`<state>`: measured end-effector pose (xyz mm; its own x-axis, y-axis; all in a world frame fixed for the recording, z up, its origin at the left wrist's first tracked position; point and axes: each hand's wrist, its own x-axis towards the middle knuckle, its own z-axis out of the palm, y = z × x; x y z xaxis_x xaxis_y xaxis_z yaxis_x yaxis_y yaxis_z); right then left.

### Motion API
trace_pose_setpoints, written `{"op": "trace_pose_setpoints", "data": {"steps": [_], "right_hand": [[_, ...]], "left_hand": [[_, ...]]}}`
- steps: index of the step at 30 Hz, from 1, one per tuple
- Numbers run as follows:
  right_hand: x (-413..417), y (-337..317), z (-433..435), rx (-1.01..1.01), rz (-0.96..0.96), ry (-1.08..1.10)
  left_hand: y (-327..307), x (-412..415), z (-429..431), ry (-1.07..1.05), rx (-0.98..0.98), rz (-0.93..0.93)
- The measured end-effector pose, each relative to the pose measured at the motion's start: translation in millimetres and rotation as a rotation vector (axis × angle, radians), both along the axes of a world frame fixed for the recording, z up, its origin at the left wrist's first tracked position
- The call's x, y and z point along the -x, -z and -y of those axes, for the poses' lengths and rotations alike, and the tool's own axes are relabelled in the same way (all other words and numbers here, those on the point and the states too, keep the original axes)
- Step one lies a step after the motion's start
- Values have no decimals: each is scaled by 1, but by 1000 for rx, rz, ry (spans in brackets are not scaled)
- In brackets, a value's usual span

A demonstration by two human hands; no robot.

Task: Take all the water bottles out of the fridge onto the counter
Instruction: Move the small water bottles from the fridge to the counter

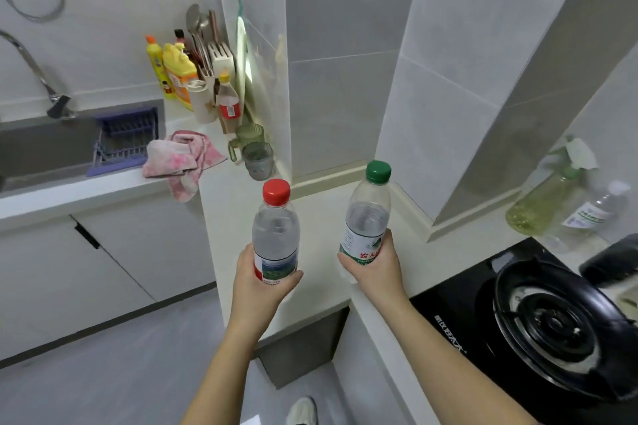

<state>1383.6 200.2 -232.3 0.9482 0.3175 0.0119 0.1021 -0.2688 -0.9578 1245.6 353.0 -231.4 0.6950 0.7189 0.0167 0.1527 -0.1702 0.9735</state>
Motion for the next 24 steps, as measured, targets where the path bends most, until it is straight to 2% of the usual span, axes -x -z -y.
{"op": "trace_pose_setpoints", "data": {"steps": [5, 9, 16, 24], "right_hand": [[-45, 37, -25, 120, -65, 64], [-70, 61, -43, 131, -139, 96], [-96, 91, -57, 125, -160, 132], [-109, 109, -56, 187, -163, 83]], "left_hand": [[32, -64, -28, 86, 49, -94], [55, -101, -39, 167, 77, -153], [71, -131, -50, 166, 2, -110], [85, -135, -58, 230, -107, -148]]}}
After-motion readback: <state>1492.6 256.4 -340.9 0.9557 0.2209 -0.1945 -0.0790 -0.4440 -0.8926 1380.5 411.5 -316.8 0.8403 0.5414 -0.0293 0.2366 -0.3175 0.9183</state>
